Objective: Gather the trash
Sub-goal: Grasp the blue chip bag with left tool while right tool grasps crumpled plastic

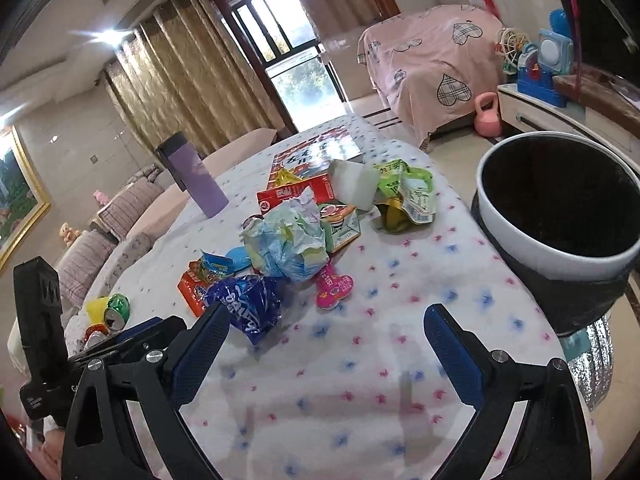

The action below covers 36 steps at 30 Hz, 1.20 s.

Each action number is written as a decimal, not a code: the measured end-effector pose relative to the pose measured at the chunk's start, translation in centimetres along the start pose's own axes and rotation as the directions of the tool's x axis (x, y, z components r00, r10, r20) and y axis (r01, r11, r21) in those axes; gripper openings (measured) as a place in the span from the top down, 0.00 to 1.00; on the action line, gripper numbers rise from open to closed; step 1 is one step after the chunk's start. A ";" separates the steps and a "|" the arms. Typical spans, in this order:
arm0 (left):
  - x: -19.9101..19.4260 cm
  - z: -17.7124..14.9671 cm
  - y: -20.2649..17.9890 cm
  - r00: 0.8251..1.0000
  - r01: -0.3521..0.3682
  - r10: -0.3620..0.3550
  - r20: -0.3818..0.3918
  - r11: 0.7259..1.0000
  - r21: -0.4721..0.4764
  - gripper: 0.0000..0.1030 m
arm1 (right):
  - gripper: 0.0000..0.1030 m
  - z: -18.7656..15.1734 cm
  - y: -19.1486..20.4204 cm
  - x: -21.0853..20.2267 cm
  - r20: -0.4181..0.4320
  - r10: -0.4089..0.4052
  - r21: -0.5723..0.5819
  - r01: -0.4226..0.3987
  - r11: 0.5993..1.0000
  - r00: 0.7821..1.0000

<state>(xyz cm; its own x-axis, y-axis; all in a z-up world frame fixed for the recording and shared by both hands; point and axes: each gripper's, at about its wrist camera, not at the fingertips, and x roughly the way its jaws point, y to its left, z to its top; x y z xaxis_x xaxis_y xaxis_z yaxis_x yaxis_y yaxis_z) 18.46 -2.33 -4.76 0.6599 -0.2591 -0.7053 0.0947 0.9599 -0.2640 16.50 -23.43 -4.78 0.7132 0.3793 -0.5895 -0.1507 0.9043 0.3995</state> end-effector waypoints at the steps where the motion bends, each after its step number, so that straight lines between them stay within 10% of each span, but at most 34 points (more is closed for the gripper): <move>1: 0.3 0.2 0.1 1.000 0.005 -0.005 -0.008 1.000 -0.001 0.20 | 0.05 0.2 0.1 0.3 -0.001 0.004 -0.002 -0.004 1.000 1.000; 13: 4.7 2.1 0.0 0.994 0.062 -0.062 -0.091 0.998 -0.004 0.22 | 0.35 4.1 0.1 5.6 -0.055 0.088 0.018 -0.087 0.996 0.995; 19: 5.0 1.7 -1.0 0.989 0.106 -0.101 -0.105 0.993 0.043 0.66 | 0.67 3.8 0.1 8.8 -0.131 0.138 0.032 -0.135 0.990 0.982; 23: 4.3 1.5 -1.7 0.987 0.131 -0.125 -0.097 0.989 0.063 0.76 | 0.91 3.6 0.0 7.9 -0.110 0.152 0.022 -0.151 0.988 0.982; 36: 0.4 2.0 -4.3 0.987 0.160 -0.159 -0.019 0.978 0.131 0.82 | 0.92 3.7 -2.1 1.8 -0.020 0.125 0.025 -0.125 0.992 0.992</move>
<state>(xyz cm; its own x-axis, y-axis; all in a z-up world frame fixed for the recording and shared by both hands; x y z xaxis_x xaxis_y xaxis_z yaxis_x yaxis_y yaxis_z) 19.84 -6.31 -2.56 0.6223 -0.4102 -0.6667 0.2960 0.9118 -0.2847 20.63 -25.36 -4.12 0.6750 0.4933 -0.5486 -0.2216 0.8448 0.4870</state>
